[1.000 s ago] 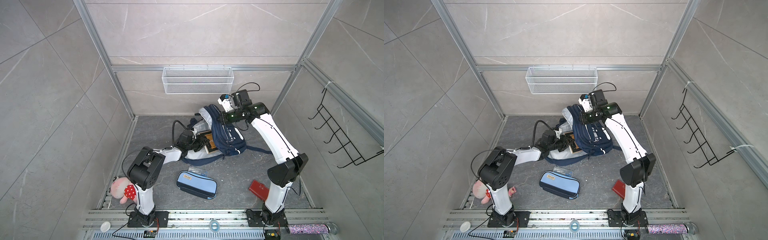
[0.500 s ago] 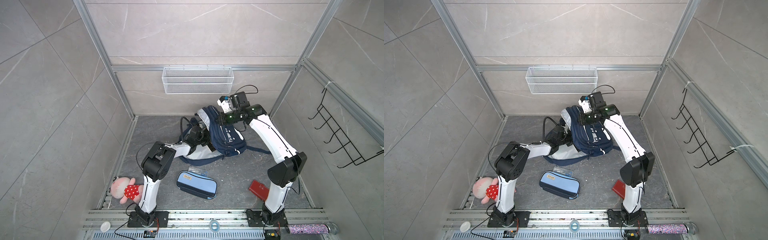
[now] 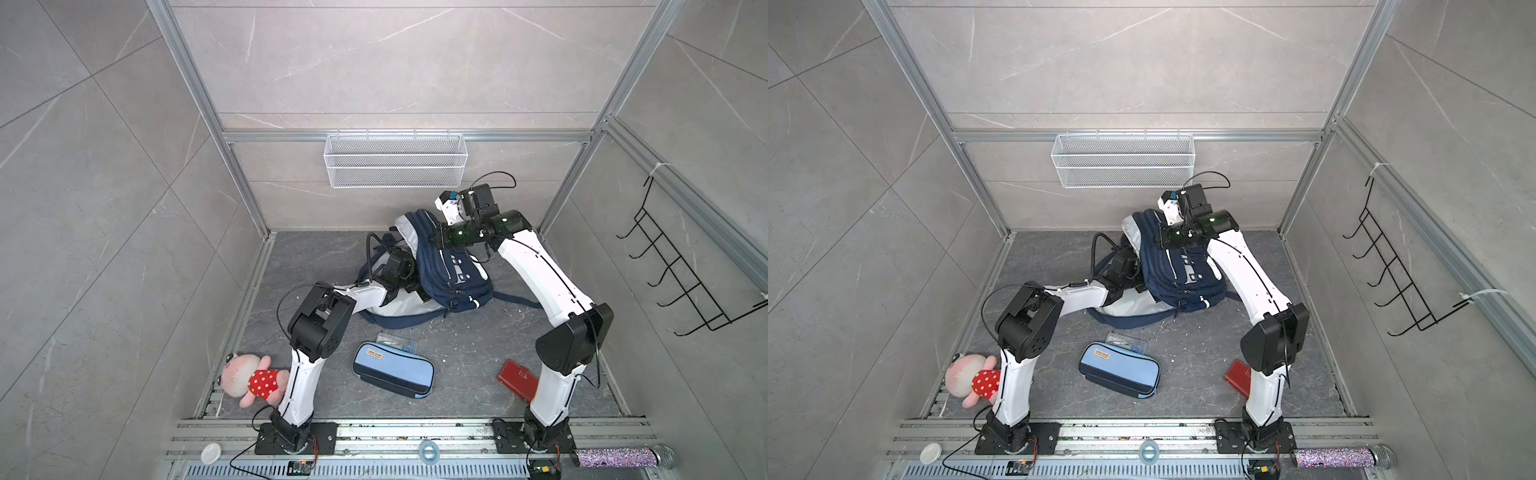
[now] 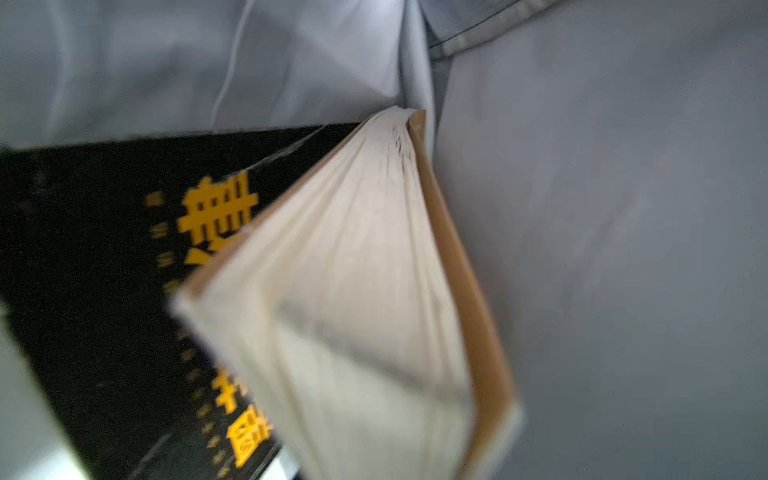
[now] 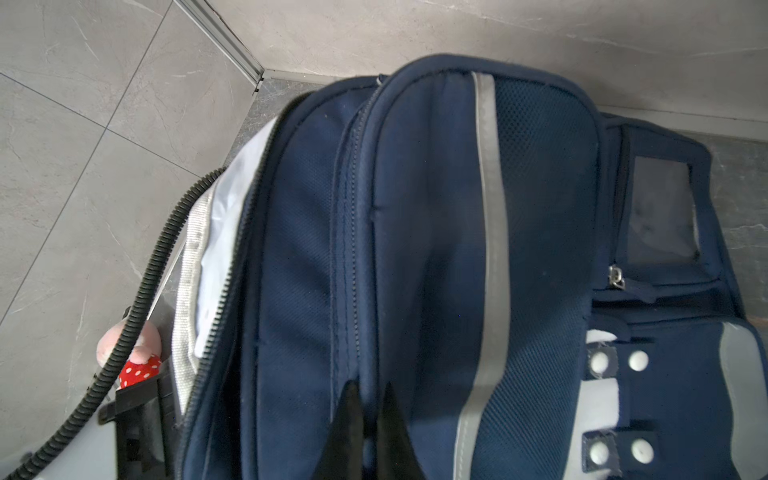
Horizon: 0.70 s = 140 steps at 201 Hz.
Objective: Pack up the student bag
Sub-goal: 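Push the tan book into the backpack opening with the left gripper, then release the book and withdraw the left gripper from the backpack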
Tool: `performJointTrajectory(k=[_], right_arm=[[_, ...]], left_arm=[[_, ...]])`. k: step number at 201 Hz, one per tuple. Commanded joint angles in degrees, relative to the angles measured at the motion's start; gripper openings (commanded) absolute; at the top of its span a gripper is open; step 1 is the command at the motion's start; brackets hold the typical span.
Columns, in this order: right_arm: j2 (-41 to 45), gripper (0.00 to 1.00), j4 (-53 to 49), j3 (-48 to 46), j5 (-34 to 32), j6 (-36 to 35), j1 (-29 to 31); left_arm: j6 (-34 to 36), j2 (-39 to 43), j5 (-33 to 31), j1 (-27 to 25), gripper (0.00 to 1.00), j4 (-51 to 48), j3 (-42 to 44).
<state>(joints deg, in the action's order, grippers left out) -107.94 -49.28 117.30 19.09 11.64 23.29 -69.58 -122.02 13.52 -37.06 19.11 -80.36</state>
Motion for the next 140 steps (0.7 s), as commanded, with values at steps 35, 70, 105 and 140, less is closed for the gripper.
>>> performJointTrajectory(k=[35,70,105,140], right_arm=[[3.8,0.0,8.1,0.7,0.8,-0.7,0.0],[4.2,0.0,9.3,-2.0,0.3,-1.4,-1.1],[4.1,0.0,12.3,-4.1,1.3,0.2,-3.0],[3.5,0.0,13.6,-5.4,1.4,0.5,-4.8]], left_arm=[[8.5,2.6,-0.7,0.5,0.67,-11.2,-4.5],[12.8,5.7,-1.2,1.6,0.93,-18.6,-5.7],[14.1,9.4,-1.2,2.7,0.99,-21.9,-3.8],[19.1,14.8,-0.6,3.0,0.98,-29.1,-2.4]])
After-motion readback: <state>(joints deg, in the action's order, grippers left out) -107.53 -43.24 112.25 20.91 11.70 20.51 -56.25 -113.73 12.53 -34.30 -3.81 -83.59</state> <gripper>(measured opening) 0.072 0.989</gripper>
